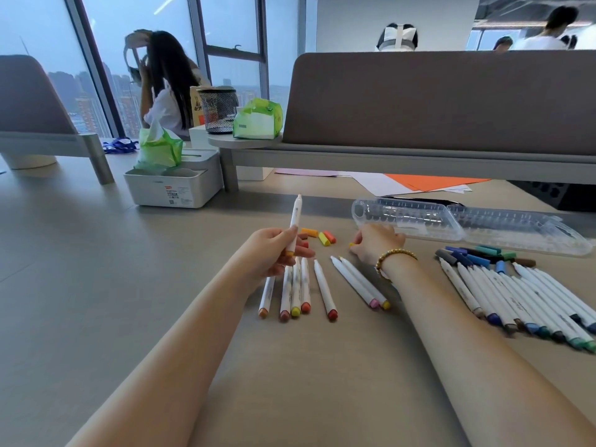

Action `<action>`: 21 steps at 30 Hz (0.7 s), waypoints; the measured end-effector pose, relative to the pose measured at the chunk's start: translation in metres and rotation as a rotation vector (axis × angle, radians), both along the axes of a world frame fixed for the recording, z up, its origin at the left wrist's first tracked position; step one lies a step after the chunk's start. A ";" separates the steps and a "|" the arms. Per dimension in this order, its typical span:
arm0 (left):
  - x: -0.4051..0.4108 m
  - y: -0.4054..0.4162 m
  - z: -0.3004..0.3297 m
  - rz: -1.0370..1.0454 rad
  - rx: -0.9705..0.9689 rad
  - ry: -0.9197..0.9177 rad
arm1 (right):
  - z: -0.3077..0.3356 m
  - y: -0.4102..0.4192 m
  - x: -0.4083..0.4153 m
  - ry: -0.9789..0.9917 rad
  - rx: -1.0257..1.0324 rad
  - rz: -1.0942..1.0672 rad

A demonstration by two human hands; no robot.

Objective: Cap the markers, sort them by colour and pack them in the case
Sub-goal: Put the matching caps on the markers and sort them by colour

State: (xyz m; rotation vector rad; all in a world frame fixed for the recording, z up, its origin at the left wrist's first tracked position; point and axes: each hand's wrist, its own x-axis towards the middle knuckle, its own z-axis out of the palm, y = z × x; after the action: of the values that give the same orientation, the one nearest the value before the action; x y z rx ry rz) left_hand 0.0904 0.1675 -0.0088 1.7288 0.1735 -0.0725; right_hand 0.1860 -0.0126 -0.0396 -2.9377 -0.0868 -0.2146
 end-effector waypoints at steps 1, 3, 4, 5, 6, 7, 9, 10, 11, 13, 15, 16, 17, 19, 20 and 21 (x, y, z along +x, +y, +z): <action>0.000 0.001 0.000 0.012 -0.006 -0.008 | 0.001 0.001 0.000 0.012 -0.006 0.011; -0.001 0.005 0.001 0.036 -0.028 -0.019 | 0.004 0.005 0.000 0.041 -0.006 0.048; -0.002 0.007 0.001 0.044 -0.038 -0.025 | 0.006 0.008 0.001 0.040 0.006 0.068; -0.002 0.009 0.002 0.048 -0.051 -0.032 | 0.009 0.013 0.002 0.024 0.033 0.088; -0.003 0.010 0.003 0.049 -0.064 -0.037 | 0.011 0.020 0.004 0.005 0.070 0.109; -0.003 0.011 0.003 0.052 -0.076 -0.036 | 0.014 0.027 0.006 -0.014 0.101 0.133; -0.002 0.014 0.004 0.058 -0.106 -0.019 | 0.017 0.044 0.011 -0.032 0.088 0.179; -0.002 0.015 0.004 0.060 -0.123 -0.010 | 0.017 0.052 0.014 -0.035 0.041 0.205; -0.001 0.017 0.003 0.060 -0.139 -0.002 | 0.016 0.058 0.017 -0.036 -0.012 0.228; 0.001 0.021 0.002 0.063 -0.169 0.011 | 0.013 0.068 0.022 -0.028 -0.096 0.247; 0.001 0.024 0.001 0.070 -0.190 0.019 | 0.009 0.073 0.028 -0.022 -0.107 0.237; 0.001 0.025 0.002 0.070 -0.196 0.021 | 0.007 0.073 0.030 -0.027 -0.092 0.230; 0.001 0.025 0.002 0.065 -0.198 0.023 | 0.007 0.072 0.031 -0.032 -0.083 0.226; 0.001 0.023 0.003 0.052 -0.197 0.025 | 0.008 0.070 0.031 -0.036 -0.107 0.229; 0.000 0.021 0.004 0.049 -0.192 0.026 | 0.008 0.068 0.030 -0.047 -0.108 0.230; -0.001 0.020 0.005 0.046 -0.176 0.025 | 0.009 0.066 0.027 -0.061 -0.066 0.232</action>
State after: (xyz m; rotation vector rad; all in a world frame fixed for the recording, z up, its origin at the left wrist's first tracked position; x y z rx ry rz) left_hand 0.0897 0.1872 -0.0043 1.5487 0.2187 -0.0732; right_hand 0.2132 0.0534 -0.0308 -2.9525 -0.4481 -0.2708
